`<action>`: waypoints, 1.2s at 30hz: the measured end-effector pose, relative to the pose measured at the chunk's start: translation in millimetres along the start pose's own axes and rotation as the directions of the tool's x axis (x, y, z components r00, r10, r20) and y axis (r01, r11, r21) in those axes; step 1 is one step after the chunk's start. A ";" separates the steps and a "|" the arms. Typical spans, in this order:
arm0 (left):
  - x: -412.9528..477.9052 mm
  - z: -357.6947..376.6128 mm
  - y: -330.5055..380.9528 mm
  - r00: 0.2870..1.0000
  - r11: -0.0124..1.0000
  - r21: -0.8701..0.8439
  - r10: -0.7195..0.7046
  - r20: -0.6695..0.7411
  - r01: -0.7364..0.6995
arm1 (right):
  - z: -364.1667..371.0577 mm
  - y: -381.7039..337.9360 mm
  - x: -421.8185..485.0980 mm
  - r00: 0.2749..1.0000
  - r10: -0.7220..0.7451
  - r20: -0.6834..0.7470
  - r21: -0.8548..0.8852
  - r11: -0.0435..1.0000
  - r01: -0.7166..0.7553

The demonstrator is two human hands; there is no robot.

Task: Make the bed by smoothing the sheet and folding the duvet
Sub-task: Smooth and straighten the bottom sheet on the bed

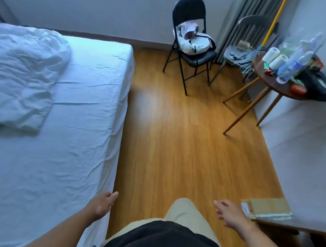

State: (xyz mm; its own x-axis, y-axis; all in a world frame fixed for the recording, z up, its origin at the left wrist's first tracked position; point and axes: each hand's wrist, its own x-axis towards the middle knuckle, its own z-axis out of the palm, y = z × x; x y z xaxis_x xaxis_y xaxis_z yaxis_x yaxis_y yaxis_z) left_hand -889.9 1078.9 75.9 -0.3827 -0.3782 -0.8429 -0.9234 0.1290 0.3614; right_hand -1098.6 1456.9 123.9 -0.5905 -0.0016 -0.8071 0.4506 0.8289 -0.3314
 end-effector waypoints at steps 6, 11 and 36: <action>37.8 -47.4 64.3 0.993 0.986 -0.160 -0.068 -0.096 0.052 | -32.4 -143.6 118.5 0.995 -0.021 0.100 -0.230 0.972 0.043; 62.5 -70.2 83.0 0.948 0.905 -0.353 -0.296 -0.120 0.238 | -49.6 -285.3 204.3 0.976 -0.065 0.207 -0.447 0.881 0.154; 283.6 -402.8 45.0 0.795 0.375 -0.905 -0.602 -0.072 0.203 | 336.1 -861.5 223.2 0.652 -0.157 0.741 -0.650 0.074 0.756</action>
State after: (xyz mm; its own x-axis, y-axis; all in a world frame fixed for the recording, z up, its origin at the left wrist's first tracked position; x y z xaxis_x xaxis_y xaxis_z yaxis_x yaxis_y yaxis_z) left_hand -1028.8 608.2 13.7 0.2536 -0.4441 -0.8593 -0.3986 -0.8574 0.3255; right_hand -1393.5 554.5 65.0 0.0401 -0.5463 -0.8367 -0.8485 0.4236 -0.3172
